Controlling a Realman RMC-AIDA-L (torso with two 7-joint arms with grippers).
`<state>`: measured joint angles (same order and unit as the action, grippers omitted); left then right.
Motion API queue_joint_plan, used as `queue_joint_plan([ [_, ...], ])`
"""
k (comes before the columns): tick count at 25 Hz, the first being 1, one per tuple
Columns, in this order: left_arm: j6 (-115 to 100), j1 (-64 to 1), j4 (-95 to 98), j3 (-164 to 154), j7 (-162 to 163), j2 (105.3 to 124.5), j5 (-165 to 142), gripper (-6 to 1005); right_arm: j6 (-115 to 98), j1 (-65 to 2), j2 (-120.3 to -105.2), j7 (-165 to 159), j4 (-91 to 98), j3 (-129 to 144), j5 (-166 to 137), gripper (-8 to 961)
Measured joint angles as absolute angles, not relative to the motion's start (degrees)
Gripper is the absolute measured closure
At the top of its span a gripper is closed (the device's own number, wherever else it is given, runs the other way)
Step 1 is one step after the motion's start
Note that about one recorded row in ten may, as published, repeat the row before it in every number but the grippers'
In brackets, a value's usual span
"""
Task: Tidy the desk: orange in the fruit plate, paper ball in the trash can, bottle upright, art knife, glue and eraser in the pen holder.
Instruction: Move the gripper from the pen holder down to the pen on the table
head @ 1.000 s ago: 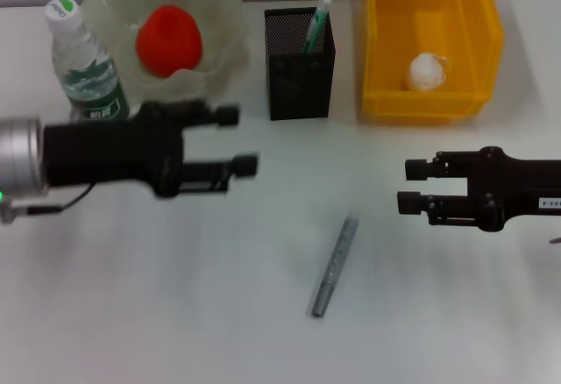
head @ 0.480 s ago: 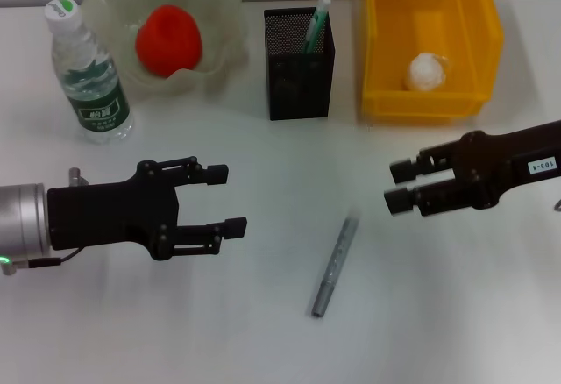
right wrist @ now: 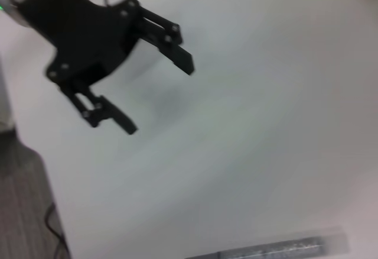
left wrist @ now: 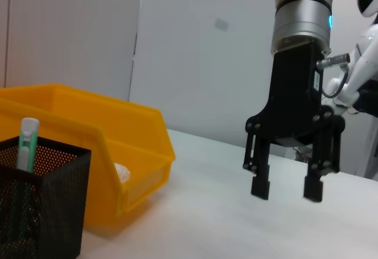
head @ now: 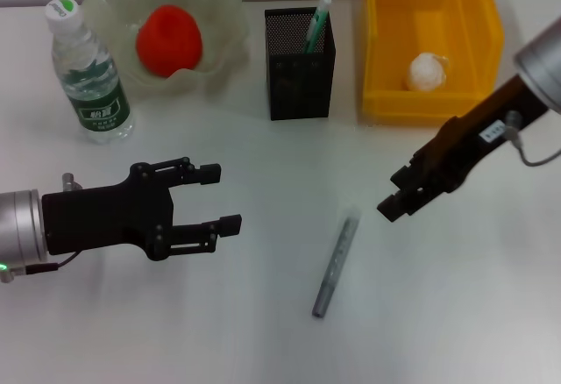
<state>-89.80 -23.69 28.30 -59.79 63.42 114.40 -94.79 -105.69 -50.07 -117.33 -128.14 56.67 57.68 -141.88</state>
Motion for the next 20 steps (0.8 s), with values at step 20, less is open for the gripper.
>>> queue_joint_plan([
  [20, -89.3, -23.8, 28.8, -59.6, 63.5, 115.21, -94.7, 220, -95.0, -68.0, -119.72, -158.4, 37.3, 72.9, -150.1, 330],
])
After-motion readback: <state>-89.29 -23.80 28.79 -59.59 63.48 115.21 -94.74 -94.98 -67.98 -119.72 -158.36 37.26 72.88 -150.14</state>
